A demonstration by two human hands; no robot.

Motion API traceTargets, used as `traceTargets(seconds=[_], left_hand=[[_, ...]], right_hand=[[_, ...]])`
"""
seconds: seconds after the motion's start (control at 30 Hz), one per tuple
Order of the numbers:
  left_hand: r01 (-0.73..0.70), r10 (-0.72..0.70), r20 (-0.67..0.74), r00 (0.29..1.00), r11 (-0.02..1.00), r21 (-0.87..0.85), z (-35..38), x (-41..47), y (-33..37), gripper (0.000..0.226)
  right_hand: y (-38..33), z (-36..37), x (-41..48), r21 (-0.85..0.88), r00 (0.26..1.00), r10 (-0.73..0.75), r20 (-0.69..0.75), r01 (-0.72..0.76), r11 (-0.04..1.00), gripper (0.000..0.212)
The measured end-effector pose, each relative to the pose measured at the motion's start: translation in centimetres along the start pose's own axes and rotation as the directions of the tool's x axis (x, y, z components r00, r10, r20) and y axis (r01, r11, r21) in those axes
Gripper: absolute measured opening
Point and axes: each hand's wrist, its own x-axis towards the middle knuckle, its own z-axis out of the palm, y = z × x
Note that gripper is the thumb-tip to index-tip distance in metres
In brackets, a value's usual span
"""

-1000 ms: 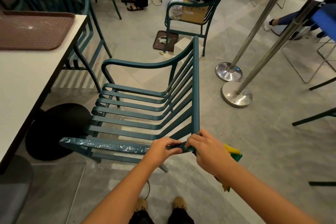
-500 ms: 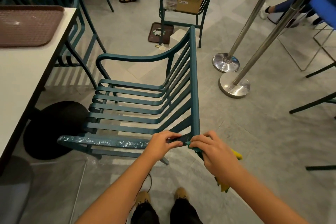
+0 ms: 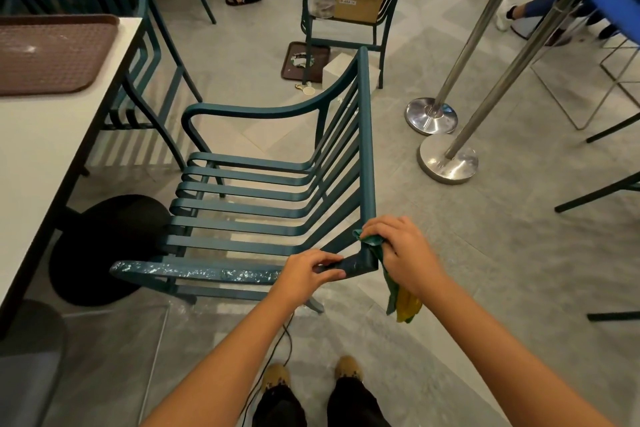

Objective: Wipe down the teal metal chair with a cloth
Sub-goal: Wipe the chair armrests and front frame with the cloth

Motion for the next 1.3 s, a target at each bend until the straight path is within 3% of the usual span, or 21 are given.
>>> traceTargets(seconds=[0.37, 0.67, 0.93, 1.3], left_hand=[[-0.029, 0.026, 0.039, 0.999, 0.996, 0.085, -0.2, 0.0, 0.0, 0.038], [-0.036, 0.025, 0.053, 0.998, 0.978, 0.204, -0.8, -0.8, -1.7, 0.045], [0.002, -0.016, 0.076, 0.997, 0.982, 0.190, -1.9, -1.1, -3.7, 0.044], [0.029, -0.047, 0.142, 0.989, 0.991, 0.130, -2.9, -1.7, -4.9, 0.044]], right_hand=[[-2.5, 2.2, -3.3, -0.385, 0.990, -0.140, 0.025, 0.139, 0.912, 0.030], [-4.7, 2.2, -3.0, -0.370, 0.998, 0.020, 0.065, 0.005, 0.929, 0.038], [-7.2, 3.8, -1.9, -0.613, 0.972, 0.168, 0.166, -0.032, 0.790, 0.036], [-8.1, 5.7, 0.0, -0.695, 0.954, 0.219, 0.206, -0.015, 0.719, 0.033]])
